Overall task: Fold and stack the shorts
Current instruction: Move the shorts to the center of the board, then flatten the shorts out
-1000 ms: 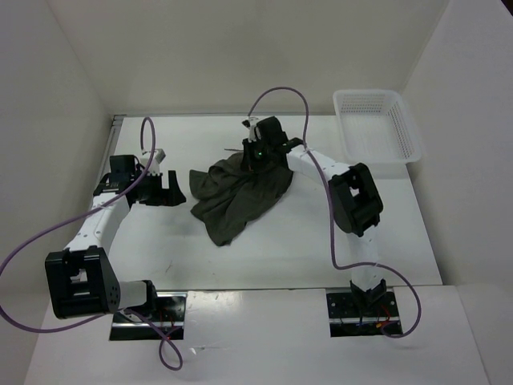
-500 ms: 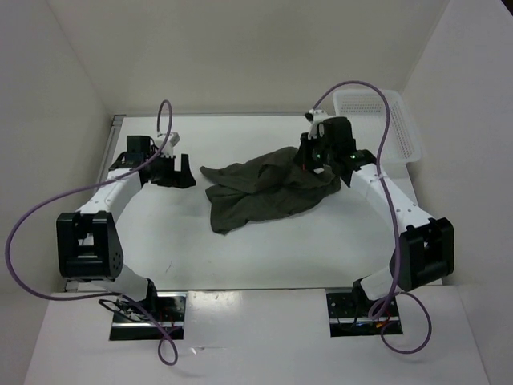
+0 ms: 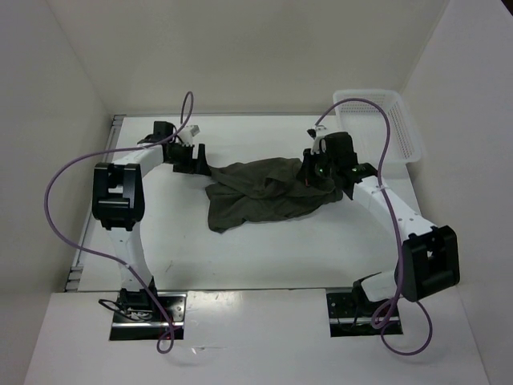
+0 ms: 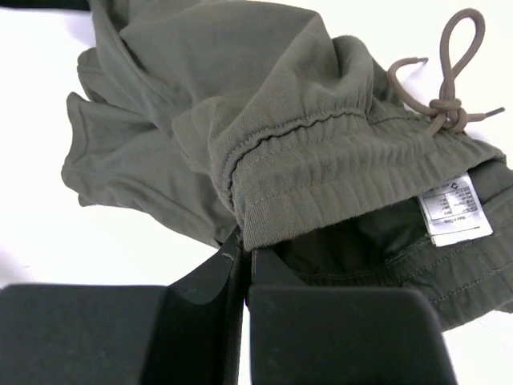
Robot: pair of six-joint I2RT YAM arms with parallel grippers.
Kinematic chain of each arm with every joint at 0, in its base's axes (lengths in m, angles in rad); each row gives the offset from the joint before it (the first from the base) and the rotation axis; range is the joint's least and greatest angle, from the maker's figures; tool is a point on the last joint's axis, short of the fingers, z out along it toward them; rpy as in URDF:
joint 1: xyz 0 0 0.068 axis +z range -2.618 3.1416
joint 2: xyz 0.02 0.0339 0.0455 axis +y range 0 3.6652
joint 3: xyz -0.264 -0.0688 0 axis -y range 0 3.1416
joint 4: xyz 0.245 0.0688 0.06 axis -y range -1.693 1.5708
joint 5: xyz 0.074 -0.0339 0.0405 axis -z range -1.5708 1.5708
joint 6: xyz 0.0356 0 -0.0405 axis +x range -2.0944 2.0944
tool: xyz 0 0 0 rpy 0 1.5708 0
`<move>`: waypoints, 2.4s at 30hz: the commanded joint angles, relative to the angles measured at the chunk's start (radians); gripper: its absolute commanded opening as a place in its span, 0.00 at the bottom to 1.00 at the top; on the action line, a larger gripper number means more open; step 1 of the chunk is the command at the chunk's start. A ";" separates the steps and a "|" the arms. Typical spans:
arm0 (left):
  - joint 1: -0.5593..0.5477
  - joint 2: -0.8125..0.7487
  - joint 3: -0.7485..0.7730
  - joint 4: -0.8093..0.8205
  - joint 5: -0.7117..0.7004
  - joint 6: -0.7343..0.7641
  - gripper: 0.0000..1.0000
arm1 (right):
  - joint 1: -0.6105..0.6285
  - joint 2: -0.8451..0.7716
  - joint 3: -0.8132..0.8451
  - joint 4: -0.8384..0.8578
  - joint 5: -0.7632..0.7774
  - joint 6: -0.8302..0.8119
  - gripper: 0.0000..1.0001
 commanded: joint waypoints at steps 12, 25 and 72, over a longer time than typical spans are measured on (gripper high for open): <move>-0.042 0.128 0.142 0.010 0.018 0.006 0.89 | -0.002 0.013 0.047 0.059 -0.002 -0.036 0.00; -0.041 0.111 0.283 -0.100 0.053 0.006 0.00 | -0.031 0.102 0.147 0.120 -0.012 -0.036 0.00; 0.113 -0.762 -0.300 -0.652 -0.355 0.006 0.13 | 0.100 -0.090 0.026 -0.408 -0.056 -0.108 0.30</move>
